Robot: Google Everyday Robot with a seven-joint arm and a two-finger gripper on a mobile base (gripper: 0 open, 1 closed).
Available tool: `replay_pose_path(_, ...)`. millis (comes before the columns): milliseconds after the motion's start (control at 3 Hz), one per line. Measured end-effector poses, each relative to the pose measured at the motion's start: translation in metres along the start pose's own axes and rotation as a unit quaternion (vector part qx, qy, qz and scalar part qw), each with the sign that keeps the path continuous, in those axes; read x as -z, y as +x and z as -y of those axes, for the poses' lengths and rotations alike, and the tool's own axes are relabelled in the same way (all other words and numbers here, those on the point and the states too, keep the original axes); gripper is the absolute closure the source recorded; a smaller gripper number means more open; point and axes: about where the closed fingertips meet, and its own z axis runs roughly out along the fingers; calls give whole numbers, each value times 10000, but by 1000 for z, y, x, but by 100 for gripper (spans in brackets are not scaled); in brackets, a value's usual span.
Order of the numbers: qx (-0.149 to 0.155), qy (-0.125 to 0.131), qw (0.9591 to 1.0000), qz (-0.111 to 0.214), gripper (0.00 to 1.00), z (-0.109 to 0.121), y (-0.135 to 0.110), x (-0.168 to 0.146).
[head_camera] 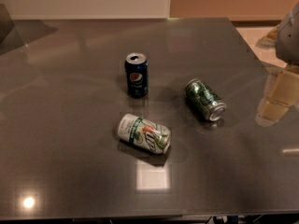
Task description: Place green can upright
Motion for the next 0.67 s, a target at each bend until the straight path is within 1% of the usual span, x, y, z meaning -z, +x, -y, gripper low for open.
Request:
replay_pose_path(333,0,1,10000,0,0,0,0,0)
replay_pose_path(667,-216,-64,9997,-10,0,10,-6,-4)
